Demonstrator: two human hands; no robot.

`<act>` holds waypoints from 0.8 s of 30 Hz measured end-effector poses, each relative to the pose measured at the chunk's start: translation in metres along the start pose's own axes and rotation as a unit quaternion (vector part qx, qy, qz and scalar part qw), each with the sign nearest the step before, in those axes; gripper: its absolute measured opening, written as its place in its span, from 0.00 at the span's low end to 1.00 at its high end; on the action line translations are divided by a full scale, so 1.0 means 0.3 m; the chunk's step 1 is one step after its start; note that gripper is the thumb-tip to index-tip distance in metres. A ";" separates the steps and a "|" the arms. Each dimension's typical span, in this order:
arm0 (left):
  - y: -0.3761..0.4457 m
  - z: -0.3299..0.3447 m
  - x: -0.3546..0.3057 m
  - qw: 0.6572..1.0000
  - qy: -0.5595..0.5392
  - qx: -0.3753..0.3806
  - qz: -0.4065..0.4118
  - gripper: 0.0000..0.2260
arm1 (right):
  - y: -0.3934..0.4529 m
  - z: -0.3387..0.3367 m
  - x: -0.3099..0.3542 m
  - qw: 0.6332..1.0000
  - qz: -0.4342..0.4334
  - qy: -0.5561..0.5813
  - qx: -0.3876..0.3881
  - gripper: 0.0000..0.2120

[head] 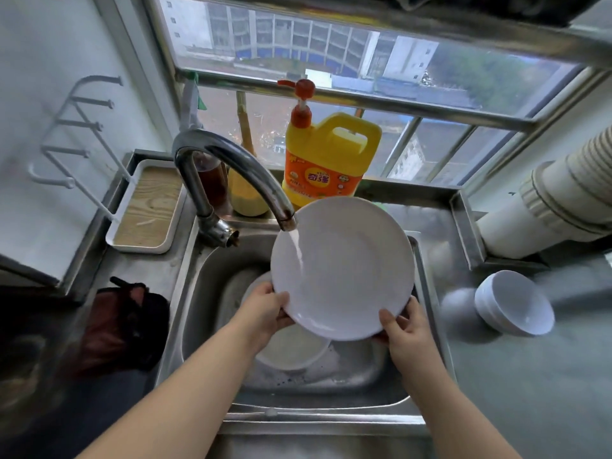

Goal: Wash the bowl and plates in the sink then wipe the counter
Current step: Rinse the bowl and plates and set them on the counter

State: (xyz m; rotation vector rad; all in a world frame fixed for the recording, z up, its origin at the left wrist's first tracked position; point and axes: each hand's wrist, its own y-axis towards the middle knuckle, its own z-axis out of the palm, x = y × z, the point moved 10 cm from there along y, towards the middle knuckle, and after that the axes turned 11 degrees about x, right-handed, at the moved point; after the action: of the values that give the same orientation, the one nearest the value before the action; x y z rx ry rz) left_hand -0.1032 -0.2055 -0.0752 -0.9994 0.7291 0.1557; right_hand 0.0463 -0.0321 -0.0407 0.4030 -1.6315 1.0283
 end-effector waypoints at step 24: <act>-0.316 -0.321 -0.038 0.972 0.131 -0.185 0.056 0.07 | 0.024 0.203 -0.148 0.969 0.192 0.004 0.158 0.09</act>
State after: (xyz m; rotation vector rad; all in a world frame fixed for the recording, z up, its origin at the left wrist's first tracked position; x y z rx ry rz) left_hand -0.1172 -0.3335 -0.0325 -1.3498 1.0225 0.2691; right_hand 0.0186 -0.0869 -0.0847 0.2946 -1.5737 1.5905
